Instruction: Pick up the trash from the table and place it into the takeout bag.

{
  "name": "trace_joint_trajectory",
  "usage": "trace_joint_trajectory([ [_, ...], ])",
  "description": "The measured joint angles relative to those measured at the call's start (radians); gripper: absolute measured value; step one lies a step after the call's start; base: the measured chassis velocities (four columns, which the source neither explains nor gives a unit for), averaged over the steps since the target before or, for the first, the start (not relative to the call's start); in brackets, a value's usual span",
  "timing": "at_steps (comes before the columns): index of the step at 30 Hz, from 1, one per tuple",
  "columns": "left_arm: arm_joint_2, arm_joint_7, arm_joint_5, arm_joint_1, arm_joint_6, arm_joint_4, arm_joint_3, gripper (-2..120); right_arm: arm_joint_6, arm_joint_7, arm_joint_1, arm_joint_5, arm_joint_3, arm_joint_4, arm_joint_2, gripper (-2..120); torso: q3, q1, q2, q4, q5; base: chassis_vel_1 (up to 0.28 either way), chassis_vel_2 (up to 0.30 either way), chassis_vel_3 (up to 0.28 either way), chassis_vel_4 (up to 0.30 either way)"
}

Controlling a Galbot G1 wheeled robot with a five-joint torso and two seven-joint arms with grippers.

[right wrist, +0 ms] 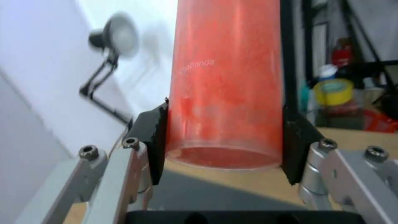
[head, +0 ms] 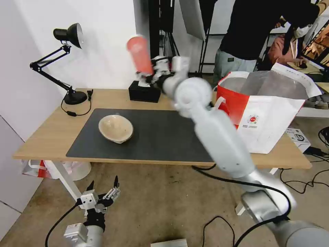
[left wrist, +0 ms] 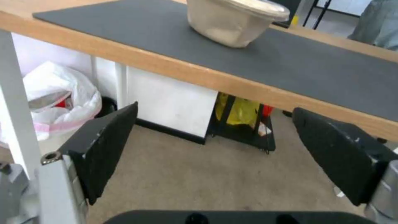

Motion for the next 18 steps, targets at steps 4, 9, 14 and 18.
trace_joint_trajectory([
  [4, 0.009, 0.0, -0.013, -0.019, 0.003, 0.013, 0.001, 100, -0.002, 0.029, 0.029, 0.075, 0.047, 0.017, -0.066, 50, 0.0, 0.0, 0.0, 0.0001, -0.0001, 0.0, 0.0, 0.0, 0.0],
  [9, 0.019, 0.0, -0.025, -0.037, 0.005, 0.027, 0.005, 100, -0.002, 0.047, 0.034, 0.145, 0.059, 0.06, -0.156, 50, 0.0, 0.0, 0.0, 0.0001, 0.0, 0.0, 0.0, 0.0, 0.0],
  [14, 0.026, 0.0, -0.033, -0.05, 0.008, 0.035, 0.015, 100, -0.002, 0.076, 0.022, 0.243, 0.09, 0.141, -0.262, 50, 0.0, 0.0, 0.0, 0.0, 0.0, 0.0, 0.0, 0.0, 0.0],
  [18, 0.03, 0.0, -0.034, -0.056, 0.008, 0.038, 0.023, 100, -0.002, 0.106, 0.015, 0.309, 0.117, 0.195, -0.319, 50, 0.0, 0.0, 0.0, 0.0, 0.0, 0.0, 0.0, 0.0, 0.0],
])
